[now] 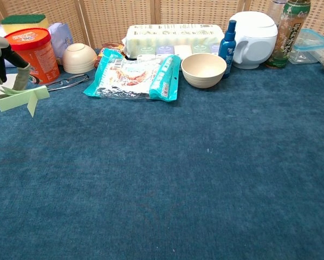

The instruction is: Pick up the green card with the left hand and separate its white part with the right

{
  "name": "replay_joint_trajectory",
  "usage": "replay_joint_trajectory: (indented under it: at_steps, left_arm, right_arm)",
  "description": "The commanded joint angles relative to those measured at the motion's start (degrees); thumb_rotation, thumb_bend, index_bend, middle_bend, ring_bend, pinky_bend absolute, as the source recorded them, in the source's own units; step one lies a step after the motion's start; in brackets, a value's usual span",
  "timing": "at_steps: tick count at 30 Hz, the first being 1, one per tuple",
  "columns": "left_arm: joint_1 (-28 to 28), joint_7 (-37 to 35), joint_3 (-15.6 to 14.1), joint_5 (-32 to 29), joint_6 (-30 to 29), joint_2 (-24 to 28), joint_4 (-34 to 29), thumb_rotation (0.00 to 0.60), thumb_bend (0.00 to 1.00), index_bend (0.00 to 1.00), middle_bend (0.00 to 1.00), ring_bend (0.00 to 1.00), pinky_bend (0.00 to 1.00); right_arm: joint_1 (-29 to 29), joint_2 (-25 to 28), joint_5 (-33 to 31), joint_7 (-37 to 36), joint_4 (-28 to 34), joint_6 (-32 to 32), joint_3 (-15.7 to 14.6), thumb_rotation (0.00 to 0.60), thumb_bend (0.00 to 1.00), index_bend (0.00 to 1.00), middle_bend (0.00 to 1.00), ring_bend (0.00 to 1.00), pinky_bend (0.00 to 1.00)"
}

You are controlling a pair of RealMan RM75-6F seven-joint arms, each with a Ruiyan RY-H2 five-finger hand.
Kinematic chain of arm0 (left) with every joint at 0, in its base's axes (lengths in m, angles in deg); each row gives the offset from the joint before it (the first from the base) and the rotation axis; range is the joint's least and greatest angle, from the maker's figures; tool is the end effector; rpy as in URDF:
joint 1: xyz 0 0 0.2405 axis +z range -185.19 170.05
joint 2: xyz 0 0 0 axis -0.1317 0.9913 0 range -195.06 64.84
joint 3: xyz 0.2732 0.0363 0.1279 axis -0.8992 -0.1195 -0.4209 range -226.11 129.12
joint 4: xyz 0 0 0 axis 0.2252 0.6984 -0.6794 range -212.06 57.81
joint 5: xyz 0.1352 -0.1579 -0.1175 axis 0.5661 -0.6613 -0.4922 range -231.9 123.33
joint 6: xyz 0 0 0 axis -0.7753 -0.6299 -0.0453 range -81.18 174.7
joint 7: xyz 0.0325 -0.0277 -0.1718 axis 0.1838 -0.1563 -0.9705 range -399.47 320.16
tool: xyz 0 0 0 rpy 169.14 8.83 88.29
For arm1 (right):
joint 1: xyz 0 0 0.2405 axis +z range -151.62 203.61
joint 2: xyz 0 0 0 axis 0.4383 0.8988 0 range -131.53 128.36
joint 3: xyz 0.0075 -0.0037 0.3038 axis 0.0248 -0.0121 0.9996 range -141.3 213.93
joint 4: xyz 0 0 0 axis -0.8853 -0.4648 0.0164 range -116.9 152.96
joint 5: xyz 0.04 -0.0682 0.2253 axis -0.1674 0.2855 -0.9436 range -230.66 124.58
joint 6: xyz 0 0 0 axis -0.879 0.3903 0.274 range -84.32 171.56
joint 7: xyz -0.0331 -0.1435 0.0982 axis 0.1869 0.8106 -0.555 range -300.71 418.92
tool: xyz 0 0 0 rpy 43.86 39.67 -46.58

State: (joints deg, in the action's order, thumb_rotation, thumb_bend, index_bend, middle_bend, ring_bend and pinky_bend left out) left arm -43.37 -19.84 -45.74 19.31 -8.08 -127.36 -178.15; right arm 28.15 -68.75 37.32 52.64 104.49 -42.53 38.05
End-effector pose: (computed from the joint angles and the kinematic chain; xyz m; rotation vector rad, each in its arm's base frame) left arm -0.2359 0.3615 0.0737 -1.9748 -0.7498 -0.6920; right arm -0.3812 -0.1986 0.1385 1.3983 -0.9545 0.9552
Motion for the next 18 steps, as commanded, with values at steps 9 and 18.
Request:
replay_joint_trajectory:
  at_steps: [9,18]
  left_arm:
    - [-6.7,-3.6,3.1,-5.0,10.6,4.3,-2.3,0.6,0.43,0.63,1.0,1.0,1.0]
    - [-12.7,-4.7,5.6,-8.5,17.0,4.8,-3.2,0.6,0.43,0.63,1.0,1.0,1.0]
  right_arm:
    - [3.7,-0.9,3.0,-8.2,3.1,2.3,0.2,0.6,0.4,0.0,0.09,0.1,0.18]
    - [7.3,-2.7,5.2,-14.7,4.6,3.6,0.9,0.6,0.4,0.0,0.1,0.11,0.18]
